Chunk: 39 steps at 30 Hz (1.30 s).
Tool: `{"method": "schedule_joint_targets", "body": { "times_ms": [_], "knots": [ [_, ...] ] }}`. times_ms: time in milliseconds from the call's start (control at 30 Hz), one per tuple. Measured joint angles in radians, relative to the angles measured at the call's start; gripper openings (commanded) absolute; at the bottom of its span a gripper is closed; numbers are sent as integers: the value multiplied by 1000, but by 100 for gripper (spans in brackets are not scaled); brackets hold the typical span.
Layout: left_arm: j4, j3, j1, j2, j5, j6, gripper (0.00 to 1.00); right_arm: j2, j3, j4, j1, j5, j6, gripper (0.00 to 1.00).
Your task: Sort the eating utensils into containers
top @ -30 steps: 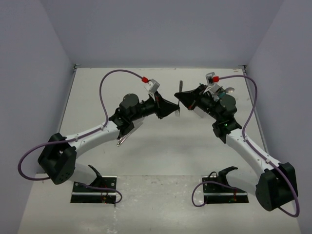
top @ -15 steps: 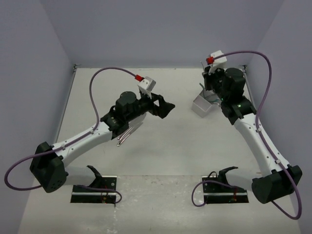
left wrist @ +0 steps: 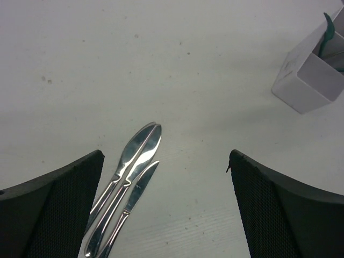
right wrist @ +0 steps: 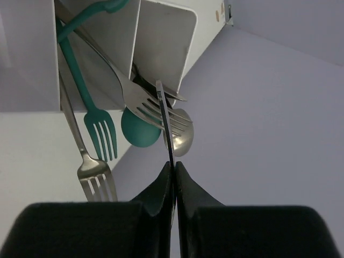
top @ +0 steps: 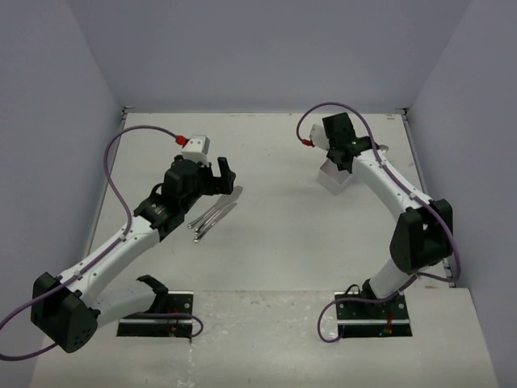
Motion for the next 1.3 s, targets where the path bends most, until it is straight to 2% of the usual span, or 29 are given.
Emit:
{"method": "schedule_joint_targets", "body": {
  "times_ms": [167,500,800,933,1033,1067,1167,1200,1300],
  "knots": [
    [-51,-3,5,-4,-35,3,100,41,2,1,44,145,-90,4],
    [-117,-3,18,-8,-70,9,100,169,2,44,98,281,-236,8],
    [-149,-3,27,14,-80,9,100,283,53,38,98,332,-299,10],
    [-155,-3,33,54,-76,9,100,315,58,21,98,333,-297,7],
    [-156,-3,38,76,-63,11,100,326,62,-9,100,330,-279,8],
    [-156,-3,39,81,-56,11,100,326,62,-16,102,330,-273,10],
    [-155,-3,45,93,-42,16,100,326,62,-21,116,330,-255,30],
    [-155,-3,48,96,-37,19,100,325,62,-21,124,330,-250,51],
    [-153,-3,53,104,-21,28,100,317,61,-25,153,329,-233,63]
  ]
}}
